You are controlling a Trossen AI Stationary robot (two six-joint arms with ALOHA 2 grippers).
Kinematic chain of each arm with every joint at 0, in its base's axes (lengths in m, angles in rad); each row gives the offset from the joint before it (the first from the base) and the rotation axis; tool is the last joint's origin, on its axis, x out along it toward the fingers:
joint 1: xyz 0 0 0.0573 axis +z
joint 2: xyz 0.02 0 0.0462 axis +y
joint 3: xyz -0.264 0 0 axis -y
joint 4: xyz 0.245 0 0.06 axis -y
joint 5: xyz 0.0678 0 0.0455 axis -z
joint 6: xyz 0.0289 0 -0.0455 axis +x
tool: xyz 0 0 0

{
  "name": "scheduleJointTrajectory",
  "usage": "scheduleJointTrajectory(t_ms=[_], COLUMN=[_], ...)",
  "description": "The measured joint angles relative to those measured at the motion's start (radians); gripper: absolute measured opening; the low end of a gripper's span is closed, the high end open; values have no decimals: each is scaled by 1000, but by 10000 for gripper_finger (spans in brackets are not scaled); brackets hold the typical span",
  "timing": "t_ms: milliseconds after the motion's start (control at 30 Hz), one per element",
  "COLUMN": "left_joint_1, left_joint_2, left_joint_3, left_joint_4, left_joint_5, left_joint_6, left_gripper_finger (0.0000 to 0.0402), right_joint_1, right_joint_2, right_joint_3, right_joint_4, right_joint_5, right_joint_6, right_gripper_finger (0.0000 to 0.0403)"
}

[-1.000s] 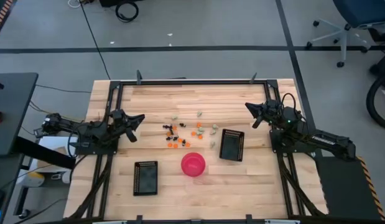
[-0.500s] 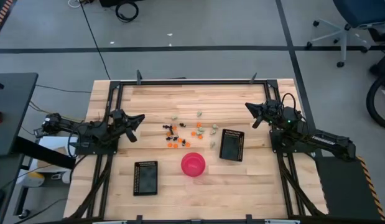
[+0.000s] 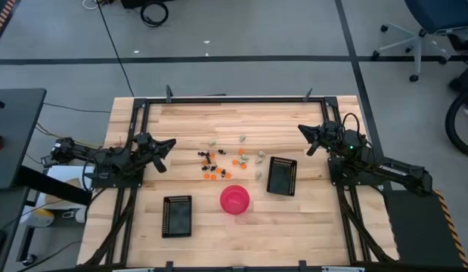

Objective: Sort Halloween decoration

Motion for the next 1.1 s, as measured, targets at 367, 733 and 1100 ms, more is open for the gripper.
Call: scheduleJointTrajectory(t_ms=[367,733,1100], left_joint_1=[22,76,76], left_joint_2=[2,2,2], left_joint_3=[0,34,39], left_joint_4=[83,190,247], left_joint_5=[-65,-101,-100], left_joint_6=[-232,-325,-474], left_gripper_finger=[11,11,11], right_joint_1=[0,0,0], right_joint_2=[0,0,0], right_joint_3=[0,0,0], right_joint_4=[0,0,61], right_joint_5=[0,0,95], right_joint_6=[0,0,48], right_gripper_finger=[10,10,10])
